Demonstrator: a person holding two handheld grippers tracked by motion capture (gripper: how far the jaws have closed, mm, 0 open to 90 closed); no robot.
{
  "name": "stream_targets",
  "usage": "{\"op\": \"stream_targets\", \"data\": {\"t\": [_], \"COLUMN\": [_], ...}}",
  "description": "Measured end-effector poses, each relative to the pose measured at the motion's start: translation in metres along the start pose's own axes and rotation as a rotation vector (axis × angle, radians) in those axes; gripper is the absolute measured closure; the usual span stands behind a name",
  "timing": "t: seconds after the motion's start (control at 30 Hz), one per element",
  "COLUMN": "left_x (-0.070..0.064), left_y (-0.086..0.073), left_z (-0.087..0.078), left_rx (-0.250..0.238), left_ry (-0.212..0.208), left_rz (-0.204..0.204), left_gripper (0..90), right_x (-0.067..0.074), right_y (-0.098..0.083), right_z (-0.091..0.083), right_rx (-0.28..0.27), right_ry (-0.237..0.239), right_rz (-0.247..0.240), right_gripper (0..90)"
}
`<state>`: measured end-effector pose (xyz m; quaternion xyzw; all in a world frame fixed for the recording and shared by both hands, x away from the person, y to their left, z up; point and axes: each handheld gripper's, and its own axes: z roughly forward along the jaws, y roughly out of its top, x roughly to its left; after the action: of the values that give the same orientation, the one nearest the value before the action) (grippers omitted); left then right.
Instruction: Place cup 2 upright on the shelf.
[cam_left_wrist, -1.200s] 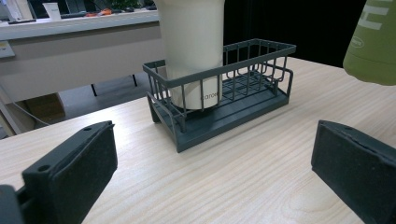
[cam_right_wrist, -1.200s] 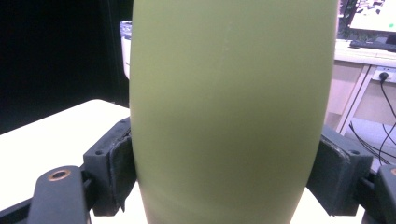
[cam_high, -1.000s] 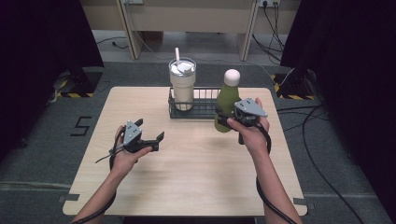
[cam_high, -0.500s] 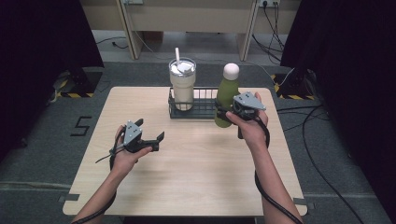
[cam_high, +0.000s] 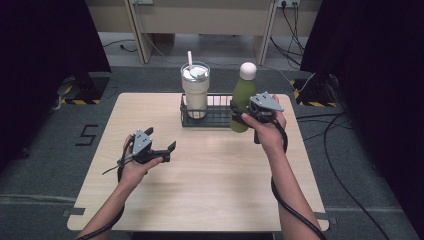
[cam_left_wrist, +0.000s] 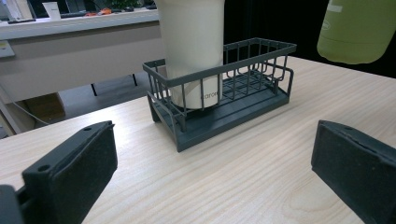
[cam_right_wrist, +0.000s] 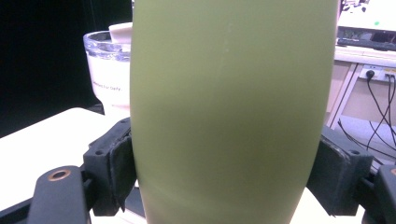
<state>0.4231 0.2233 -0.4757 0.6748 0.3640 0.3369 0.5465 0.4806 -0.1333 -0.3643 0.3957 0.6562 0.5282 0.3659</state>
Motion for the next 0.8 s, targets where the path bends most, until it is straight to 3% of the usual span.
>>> {"op": "stream_targets", "data": {"t": [0.8], "left_x": [0.0], "left_y": [0.0], "left_z": [0.0], "left_rx": [-0.002], "left_ry": [0.0], "left_rz": [-0.006], "left_gripper": [0.0], "right_x": [-0.003], "right_y": [0.014], "right_z": [0.021], "right_rx": [0.006], "right_ry": [-0.023], "right_rz": [0.01], "right_gripper": [21.0]}}
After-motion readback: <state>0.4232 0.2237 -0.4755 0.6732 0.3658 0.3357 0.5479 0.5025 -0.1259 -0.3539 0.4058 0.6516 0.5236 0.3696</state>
